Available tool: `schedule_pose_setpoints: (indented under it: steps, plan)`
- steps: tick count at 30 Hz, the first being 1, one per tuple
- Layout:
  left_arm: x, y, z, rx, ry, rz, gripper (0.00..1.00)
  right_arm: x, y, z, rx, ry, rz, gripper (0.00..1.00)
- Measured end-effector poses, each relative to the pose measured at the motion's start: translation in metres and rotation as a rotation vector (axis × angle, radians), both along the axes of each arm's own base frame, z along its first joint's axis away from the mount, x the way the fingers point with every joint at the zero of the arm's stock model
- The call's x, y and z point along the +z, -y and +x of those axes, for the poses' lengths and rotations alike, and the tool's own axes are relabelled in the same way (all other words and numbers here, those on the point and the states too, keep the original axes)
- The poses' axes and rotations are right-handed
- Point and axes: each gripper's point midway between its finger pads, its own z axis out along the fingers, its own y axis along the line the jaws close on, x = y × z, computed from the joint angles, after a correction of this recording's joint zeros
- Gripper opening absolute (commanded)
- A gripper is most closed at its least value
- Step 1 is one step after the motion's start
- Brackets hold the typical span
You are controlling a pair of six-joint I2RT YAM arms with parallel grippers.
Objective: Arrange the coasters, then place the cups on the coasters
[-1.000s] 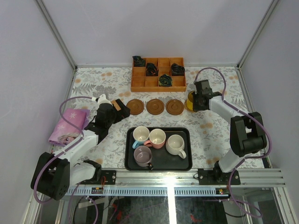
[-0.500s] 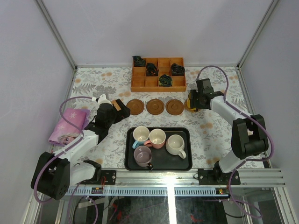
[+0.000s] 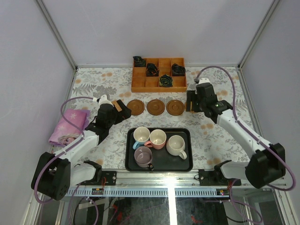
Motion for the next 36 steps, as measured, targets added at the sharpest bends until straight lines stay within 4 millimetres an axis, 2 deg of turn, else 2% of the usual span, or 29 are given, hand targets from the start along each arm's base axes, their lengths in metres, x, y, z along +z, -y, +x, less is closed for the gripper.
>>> schedule_pose_setpoints:
  steps: [4,7,14,19,26,31,36]
  plan:
    - [-0.002,0.000,0.000,-0.002,-0.006,0.002,1.00,0.028,-0.039,-0.023,0.128,0.074,0.039,0.74]
    - [-0.003,0.001,0.000,-0.003,-0.008,0.001,1.00,0.035,-0.049,-0.036,0.170,0.091,0.067,0.74]
    - [-0.002,0.004,-0.002,-0.021,-0.010,-0.010,1.00,0.022,-0.073,-0.067,0.279,0.034,0.109,0.73]
    - [-0.002,0.005,-0.006,-0.034,-0.007,-0.017,1.00,0.020,-0.102,-0.091,0.376,0.006,0.140,0.72]
    - [-0.013,0.011,-0.017,-0.062,-0.032,-0.019,1.00,0.015,-0.138,-0.126,0.488,-0.035,0.163,0.70]
    - [-0.015,0.019,-0.023,-0.089,-0.037,-0.027,1.00,0.003,-0.148,-0.144,0.517,-0.087,0.148,0.57]
    - [-0.019,0.021,-0.026,-0.096,-0.045,-0.031,1.00,-0.019,-0.150,-0.150,0.515,-0.150,0.111,0.45]
